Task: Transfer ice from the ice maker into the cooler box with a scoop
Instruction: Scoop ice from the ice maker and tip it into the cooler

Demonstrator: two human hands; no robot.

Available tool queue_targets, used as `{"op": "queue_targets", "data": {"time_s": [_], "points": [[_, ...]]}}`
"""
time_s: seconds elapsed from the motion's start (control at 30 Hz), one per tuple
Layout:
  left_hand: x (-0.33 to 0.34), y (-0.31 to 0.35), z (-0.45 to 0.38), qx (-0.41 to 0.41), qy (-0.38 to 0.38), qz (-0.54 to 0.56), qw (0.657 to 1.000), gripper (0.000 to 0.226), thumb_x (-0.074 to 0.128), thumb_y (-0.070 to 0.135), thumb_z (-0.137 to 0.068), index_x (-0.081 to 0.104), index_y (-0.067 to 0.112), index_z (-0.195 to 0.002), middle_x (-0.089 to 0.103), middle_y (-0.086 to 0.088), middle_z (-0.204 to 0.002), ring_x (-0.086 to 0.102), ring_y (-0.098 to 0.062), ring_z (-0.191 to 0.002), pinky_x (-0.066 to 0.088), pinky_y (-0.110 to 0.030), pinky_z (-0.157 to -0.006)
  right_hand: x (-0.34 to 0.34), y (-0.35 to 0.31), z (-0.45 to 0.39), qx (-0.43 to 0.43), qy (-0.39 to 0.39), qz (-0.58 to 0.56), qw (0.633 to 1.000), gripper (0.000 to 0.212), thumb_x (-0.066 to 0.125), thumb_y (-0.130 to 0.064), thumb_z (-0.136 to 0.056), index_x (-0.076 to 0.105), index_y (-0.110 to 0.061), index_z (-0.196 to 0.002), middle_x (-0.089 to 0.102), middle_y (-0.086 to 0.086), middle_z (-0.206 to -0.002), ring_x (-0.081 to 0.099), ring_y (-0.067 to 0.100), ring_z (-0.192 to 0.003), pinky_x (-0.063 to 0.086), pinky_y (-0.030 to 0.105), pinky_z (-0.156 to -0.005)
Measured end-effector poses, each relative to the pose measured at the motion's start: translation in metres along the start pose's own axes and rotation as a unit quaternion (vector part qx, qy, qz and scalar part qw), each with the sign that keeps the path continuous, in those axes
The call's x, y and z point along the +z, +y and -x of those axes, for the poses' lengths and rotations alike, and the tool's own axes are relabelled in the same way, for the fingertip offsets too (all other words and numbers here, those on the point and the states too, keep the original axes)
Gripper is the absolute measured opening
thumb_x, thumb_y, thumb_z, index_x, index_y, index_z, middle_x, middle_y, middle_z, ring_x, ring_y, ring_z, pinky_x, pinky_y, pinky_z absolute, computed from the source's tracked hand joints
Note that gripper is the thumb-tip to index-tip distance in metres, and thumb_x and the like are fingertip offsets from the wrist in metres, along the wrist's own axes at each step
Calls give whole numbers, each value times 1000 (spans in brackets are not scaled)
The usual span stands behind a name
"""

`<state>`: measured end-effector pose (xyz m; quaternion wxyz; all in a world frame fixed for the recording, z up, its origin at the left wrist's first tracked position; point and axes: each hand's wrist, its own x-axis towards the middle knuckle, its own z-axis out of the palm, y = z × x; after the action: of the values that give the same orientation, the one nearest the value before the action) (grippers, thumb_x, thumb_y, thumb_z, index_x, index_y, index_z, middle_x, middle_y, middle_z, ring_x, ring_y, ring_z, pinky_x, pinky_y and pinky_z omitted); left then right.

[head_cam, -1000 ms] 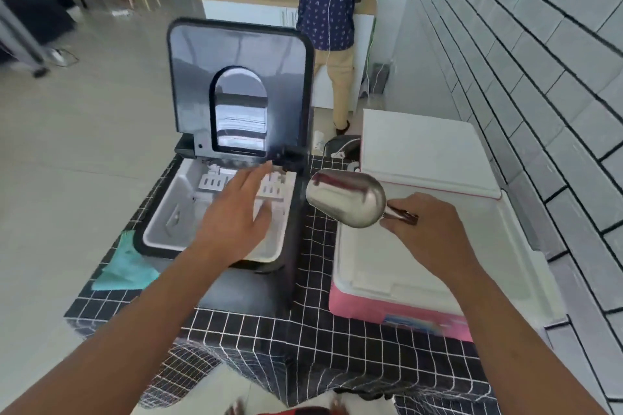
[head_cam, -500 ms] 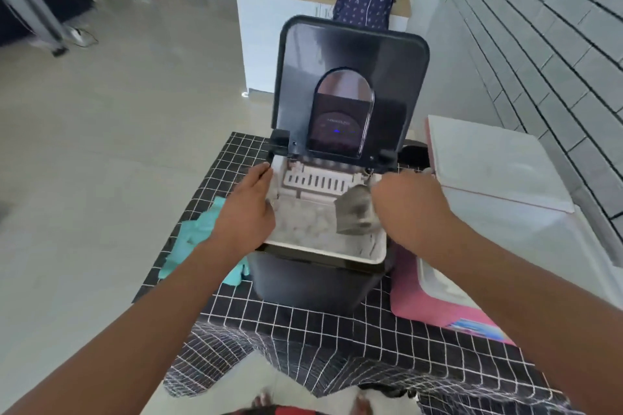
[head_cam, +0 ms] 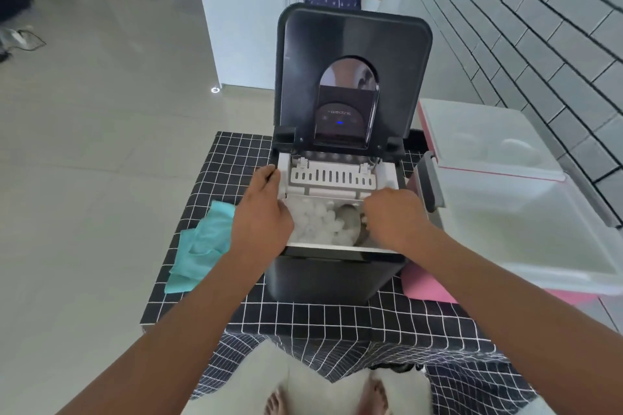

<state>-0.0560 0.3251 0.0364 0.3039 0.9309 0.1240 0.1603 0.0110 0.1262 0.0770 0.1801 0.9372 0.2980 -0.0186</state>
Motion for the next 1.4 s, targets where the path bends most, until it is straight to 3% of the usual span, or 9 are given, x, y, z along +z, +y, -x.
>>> {"op": "queue_targets", "data": {"time_s": [0.2, 0.37, 0.53, 0.67, 0.9, 1.03, 1.2, 1.4], "points": [[5, -7, -2, 0, 5, 12, 1000, 55, 51, 6, -88, 44, 9, -142, 32, 7, -153, 50, -16, -125, 43, -30, -99, 5, -3, -2, 14, 30, -12, 999, 9, 56, -11, -78, 63, -16, -78, 62, 1, -74, 60, 22, -70, 35, 28, -56], [11, -13, -5, -10, 13, 11, 1000, 57, 50, 9, -89, 42, 13, -145, 28, 10, -157, 36, -10, -137, 28, -19, -98, 7, -1, -4, -2, 33, -36, 999, 11, 59, -23, -85, 67, -17, -90, 66, 1, -85, 64, 22, -82, 37, 29, -61], [13, -15, -5, -14, 19, 23, 999, 57, 51, 10, -89, 44, 14, -144, 30, 12, -156, 37, -7, -135, 27, -16, -98, 9, -2, -10, -25, 25, -63, 997, 18, 58, -25, -88, 70, -21, -101, 67, 0, -95, 64, 22, -89, 44, 32, -76], [12, -15, -3, -5, 14, 24, 1000, 56, 51, 9, -90, 43, 14, -145, 29, 11, -157, 34, -6, -137, 25, -14, -100, 17, 3, 0, -30, 36, -78, 996, 17, 56, -33, -91, 66, -26, -102, 67, -2, -96, 62, 20, -90, 39, 32, -74], [10, -13, -3, -3, 7, 27, 1000, 55, 50, 10, -91, 42, 13, -146, 28, 9, -157, 33, -8, -140, 27, -16, -103, 16, 7, 6, 0, 57, -98, 994, 15, 57, -34, -91, 66, -35, -103, 66, -6, -91, 61, 18, -88, 35, 33, -77], [10, -13, -3, -8, 5, 29, 1000, 55, 49, 10, -91, 42, 14, -145, 29, 9, -157, 38, -10, -137, 40, -26, -105, 21, -4, -1, -1, 52, -98, 994, 22, 53, -37, -93, 67, -26, -104, 67, -3, -97, 62, 18, -91, 39, 32, -81], [10, -12, -2, -6, 6, 35, 999, 54, 50, 10, -91, 43, 14, -145, 30, 9, -157, 42, -11, -134, 41, -27, -102, 27, -6, -6, 6, 55, -130, 990, 24, 52, -38, -94, 67, -21, -100, 66, -1, -95, 61, 19, -89, 31, 29, -72], [10, -14, -3, -10, 5, 32, 999, 54, 50, 10, -92, 42, 14, -145, 30, 9, -157, 42, -11, -134, 39, -26, -103, 27, -3, 5, 8, 84, -143, 986, 25, 52, -40, -94, 66, -24, -107, 65, -2, -93, 60, 18, -89, 37, 30, -75]]}}
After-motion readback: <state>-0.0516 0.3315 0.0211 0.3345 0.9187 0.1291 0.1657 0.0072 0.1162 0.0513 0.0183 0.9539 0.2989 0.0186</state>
